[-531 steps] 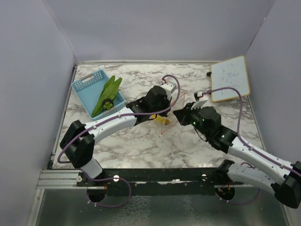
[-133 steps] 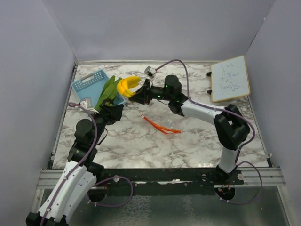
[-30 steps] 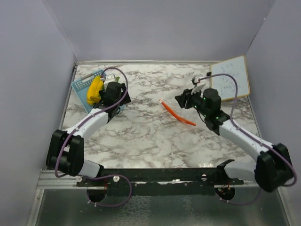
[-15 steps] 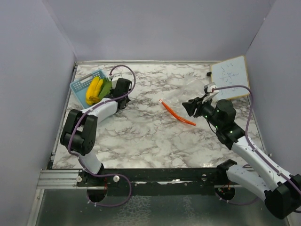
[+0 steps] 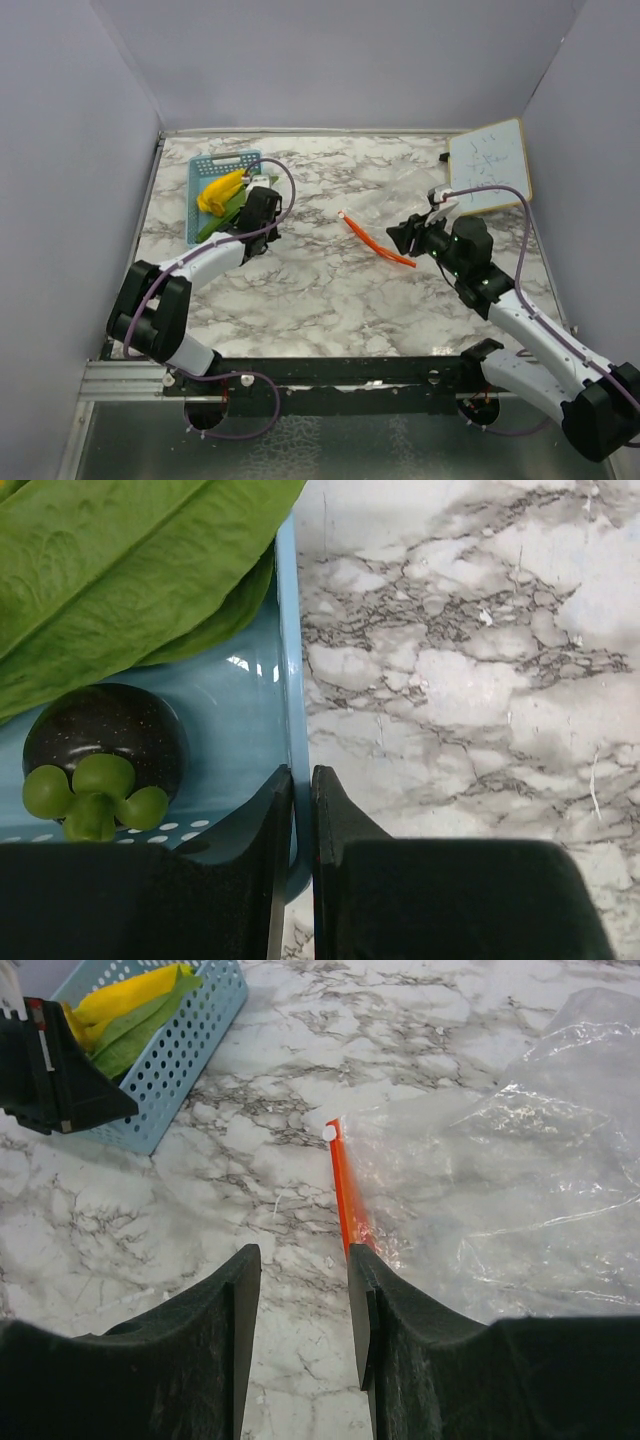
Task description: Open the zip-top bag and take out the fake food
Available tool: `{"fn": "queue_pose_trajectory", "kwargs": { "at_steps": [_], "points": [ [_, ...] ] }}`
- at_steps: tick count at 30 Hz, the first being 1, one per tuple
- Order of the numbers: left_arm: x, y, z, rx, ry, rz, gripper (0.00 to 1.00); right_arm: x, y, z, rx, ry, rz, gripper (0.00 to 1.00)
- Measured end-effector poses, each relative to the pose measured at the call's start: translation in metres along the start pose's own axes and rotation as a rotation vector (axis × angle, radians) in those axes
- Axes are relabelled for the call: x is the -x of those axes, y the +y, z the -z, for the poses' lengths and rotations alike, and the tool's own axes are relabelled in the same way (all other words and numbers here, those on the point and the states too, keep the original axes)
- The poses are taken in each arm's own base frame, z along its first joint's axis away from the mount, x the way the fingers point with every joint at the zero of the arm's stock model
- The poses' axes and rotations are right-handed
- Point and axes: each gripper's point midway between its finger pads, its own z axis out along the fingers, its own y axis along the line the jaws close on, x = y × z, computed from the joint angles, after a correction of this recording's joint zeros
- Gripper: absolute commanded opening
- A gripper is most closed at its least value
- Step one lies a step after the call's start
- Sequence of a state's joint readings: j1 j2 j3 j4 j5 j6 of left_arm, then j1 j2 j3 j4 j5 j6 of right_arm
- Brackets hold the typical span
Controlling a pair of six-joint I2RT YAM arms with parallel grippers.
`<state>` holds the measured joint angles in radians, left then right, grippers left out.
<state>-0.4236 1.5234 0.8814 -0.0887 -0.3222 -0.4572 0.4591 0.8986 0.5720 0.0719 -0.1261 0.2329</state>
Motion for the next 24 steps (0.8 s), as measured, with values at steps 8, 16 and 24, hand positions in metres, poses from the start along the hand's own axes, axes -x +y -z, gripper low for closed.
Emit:
{"fn": "queue_pose_trajectory", "kwargs": {
  "at_steps": [8,16,24],
  "points": [
    [-0.003,0.0,0.017,-0.029,-0.01,-0.011,0.71,-0.01,-0.002,-0.005,-0.004,0.032,-0.014,0.41],
    [0.014,-0.001,0.034,-0.05,-0.057,0.015,0.97,-0.013,-0.015,-0.005,-0.067,0.041,0.031,0.42],
    [0.057,-0.001,0.087,-0.12,-0.211,0.073,0.98,-0.013,-0.053,0.0,-0.272,0.041,0.081,0.57]
  ]
}}
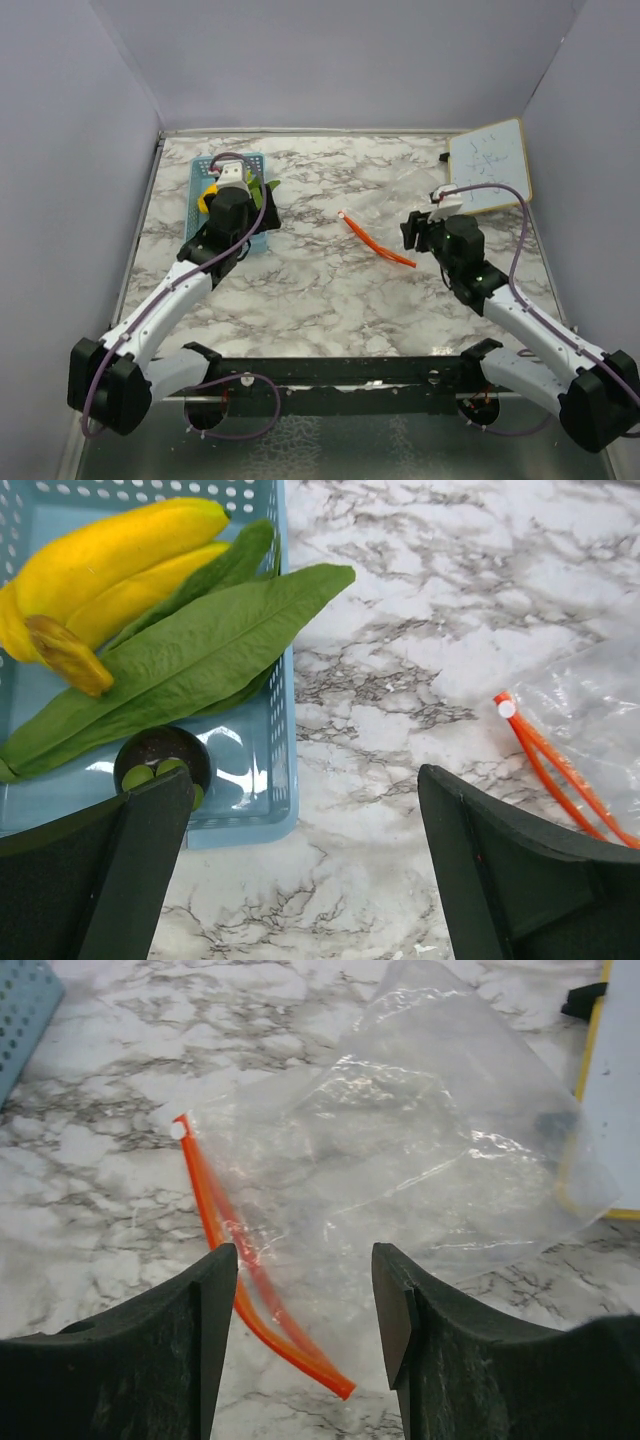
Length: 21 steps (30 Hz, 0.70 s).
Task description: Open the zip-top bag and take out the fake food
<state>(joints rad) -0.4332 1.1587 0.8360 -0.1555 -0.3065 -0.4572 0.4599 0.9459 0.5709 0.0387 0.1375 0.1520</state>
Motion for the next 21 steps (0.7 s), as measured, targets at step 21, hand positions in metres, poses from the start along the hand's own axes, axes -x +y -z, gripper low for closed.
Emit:
{"fn": "queue_pose_trajectory", "kwargs": {
  "at_steps": [21],
  "points": [
    [0.003,0.02,0.044,-0.002,-0.05,0.012,0.98,-0.039,-0.071,-0.03,-0.348,-0.145,0.084,0.78]
  ]
}}
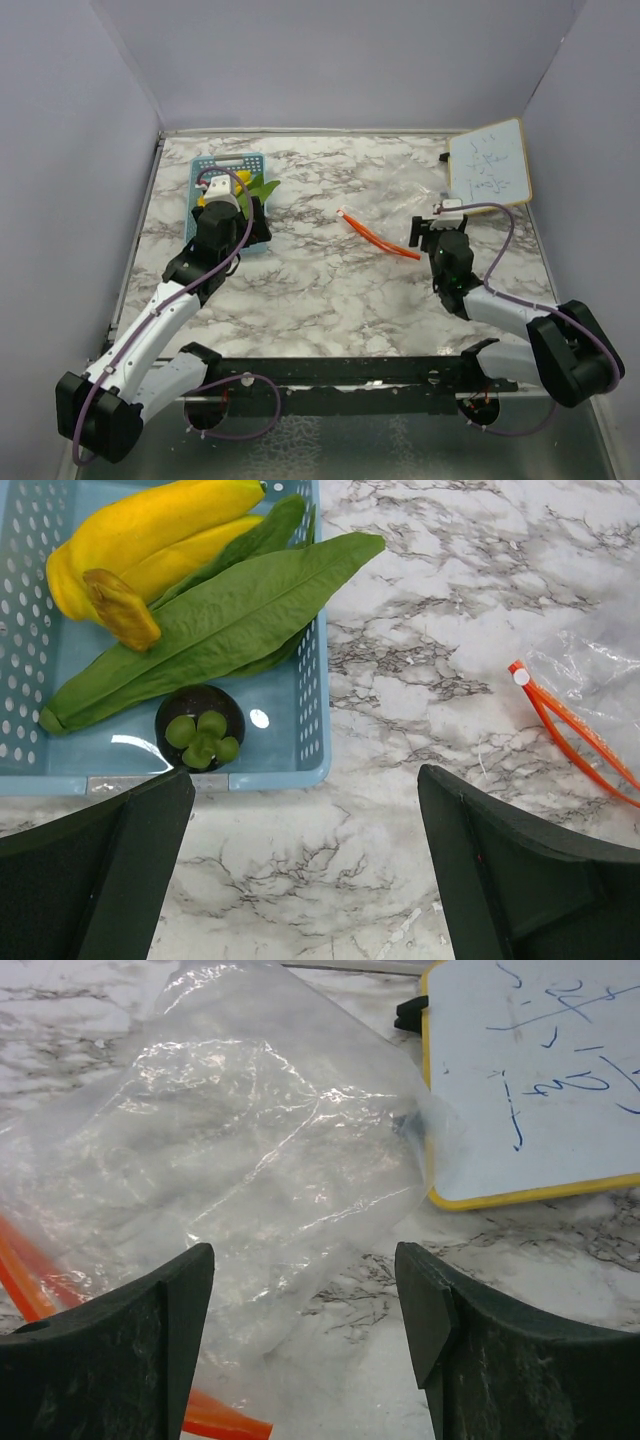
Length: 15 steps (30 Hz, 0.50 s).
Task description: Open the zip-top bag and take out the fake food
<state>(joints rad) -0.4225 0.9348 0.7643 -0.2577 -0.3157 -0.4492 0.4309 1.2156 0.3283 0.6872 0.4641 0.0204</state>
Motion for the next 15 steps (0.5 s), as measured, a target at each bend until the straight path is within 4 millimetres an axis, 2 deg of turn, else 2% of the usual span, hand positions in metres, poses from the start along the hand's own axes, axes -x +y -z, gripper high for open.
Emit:
{"fn": "queue_pose_trajectory", "kwargs": {
  "at_steps": [4,7,12,15],
  "points": [
    [-0.001,0.001,0.001,0.003,0.003,-0.001,0.98,-0.004,-0.001,-0.003,0.003,0.009,0.009,0.86],
    [0.001,0.001,0.002,0.001,-0.002,0.001,0.99,0.002,0.003,-0.006,0.013,0.01,-0.018,0.9],
    [0.001,0.001,0.002,0.001,-0.003,0.001,0.99,0.021,0.013,-0.02,0.012,0.021,-0.11,0.91],
    [0.001,0.001,0.002,0.001,-0.002,-0.002,0.99,0.016,0.016,-0.023,0.01,0.052,-0.128,0.91]
  ]
}}
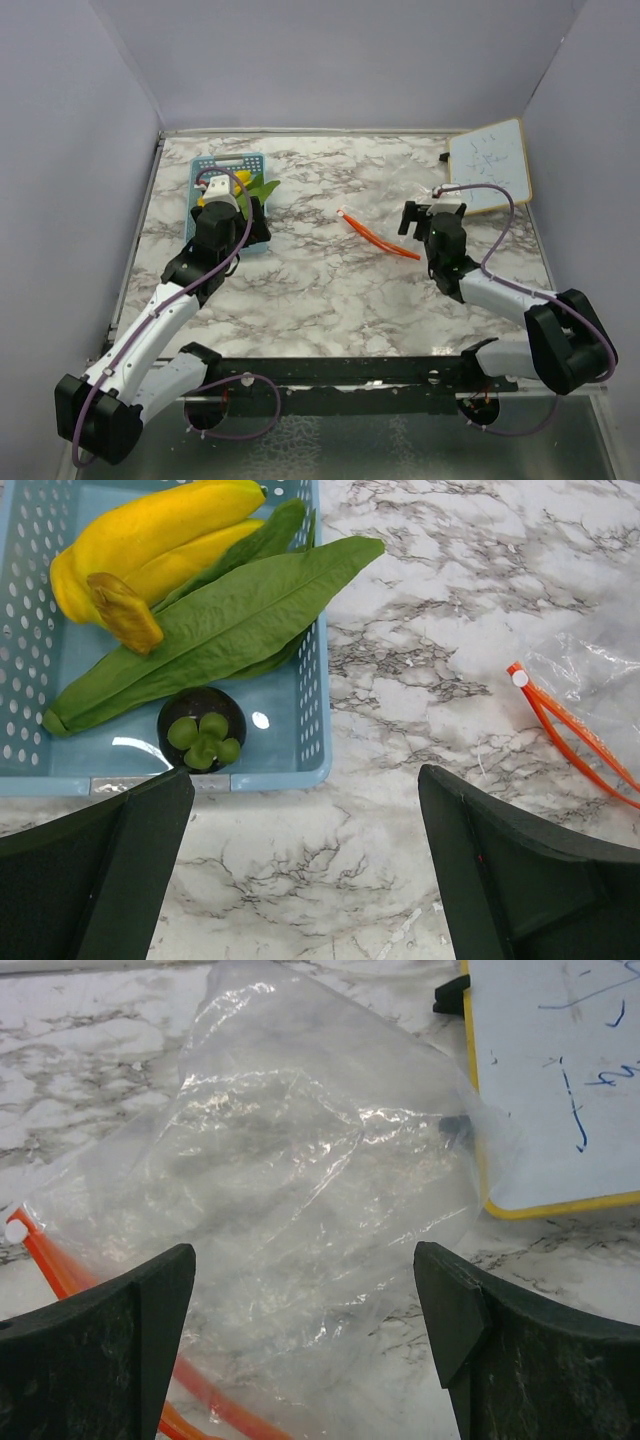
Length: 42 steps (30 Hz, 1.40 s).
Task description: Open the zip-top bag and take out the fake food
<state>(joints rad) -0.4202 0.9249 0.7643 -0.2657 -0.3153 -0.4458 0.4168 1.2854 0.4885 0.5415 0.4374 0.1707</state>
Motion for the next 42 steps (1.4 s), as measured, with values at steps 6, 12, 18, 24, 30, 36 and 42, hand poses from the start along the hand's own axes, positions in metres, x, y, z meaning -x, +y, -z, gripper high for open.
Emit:
{"fn": "queue_pose_trajectory", "kwargs": {
  "at_steps": [6,12,18,24,30,36,42],
  "points": [
    [0.0,0.0,0.0,0.0,0.001,-0.01,0.99,-0.021,-0.003,0.002,-0.013,0.077,0.0,0.91],
    [0.0,0.001,0.0,0.001,0.002,-0.012,0.99,-0.022,-0.003,0.005,-0.014,0.089,-0.007,0.91],
    [-0.001,0.001,0.0,0.001,0.003,-0.013,0.99,-0.018,-0.003,0.006,-0.014,0.078,-0.015,0.91],
    [-0.002,0.001,0.001,0.001,0.004,-0.013,0.99,-0.02,-0.006,0.007,-0.028,0.086,-0.01,0.92],
    [-0.002,0.001,0.001,0.001,0.003,-0.013,0.99,-0.02,-0.006,0.007,-0.026,0.088,-0.009,0.92],
    [-0.002,0.001,0.001,-0.002,0.004,-0.009,0.99,-0.018,-0.007,0.008,-0.03,0.083,-0.008,0.93],
    [-0.021,0.0,-0.001,-0.026,0.039,0.011,0.98,-0.015,-0.012,0.009,-0.058,0.069,-0.014,0.93]
  ]
}}
